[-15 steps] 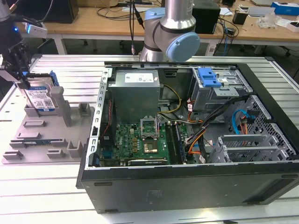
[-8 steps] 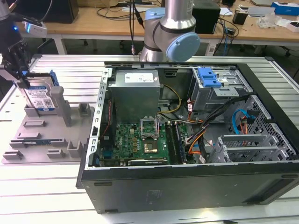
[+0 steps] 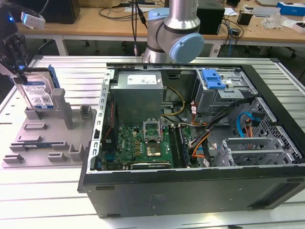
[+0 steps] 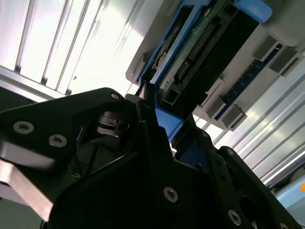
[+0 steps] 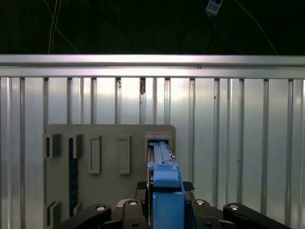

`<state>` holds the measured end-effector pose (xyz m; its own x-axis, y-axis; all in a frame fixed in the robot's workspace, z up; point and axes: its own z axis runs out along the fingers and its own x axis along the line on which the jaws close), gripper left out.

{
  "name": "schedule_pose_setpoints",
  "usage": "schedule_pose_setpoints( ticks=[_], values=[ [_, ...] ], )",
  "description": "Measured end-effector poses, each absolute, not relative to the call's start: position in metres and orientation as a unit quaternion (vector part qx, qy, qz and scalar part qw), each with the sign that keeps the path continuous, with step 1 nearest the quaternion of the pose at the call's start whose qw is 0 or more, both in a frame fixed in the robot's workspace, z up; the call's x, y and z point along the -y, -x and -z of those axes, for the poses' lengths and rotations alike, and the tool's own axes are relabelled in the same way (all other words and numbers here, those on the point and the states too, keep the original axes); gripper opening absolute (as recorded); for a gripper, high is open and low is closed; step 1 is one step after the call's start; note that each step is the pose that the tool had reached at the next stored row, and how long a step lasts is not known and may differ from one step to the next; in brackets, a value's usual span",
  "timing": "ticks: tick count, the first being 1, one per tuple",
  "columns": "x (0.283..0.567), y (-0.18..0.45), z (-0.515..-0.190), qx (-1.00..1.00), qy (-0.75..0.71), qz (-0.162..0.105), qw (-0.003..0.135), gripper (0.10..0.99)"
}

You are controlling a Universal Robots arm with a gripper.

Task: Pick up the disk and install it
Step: 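Pick up the disk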

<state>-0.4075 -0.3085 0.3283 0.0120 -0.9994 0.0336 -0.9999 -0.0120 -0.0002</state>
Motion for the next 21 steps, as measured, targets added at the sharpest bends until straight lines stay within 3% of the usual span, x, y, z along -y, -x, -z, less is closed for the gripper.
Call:
schedule_pose_setpoints(
  ticks=[5,21],
  values=[
    [0.308,0.407,-0.361,0.703,-0.711,-0.012,0.012,0.369],
    [0.309,0.407,-0.42,0.703,-0.711,-0.012,0.011,0.369]
  ],
)
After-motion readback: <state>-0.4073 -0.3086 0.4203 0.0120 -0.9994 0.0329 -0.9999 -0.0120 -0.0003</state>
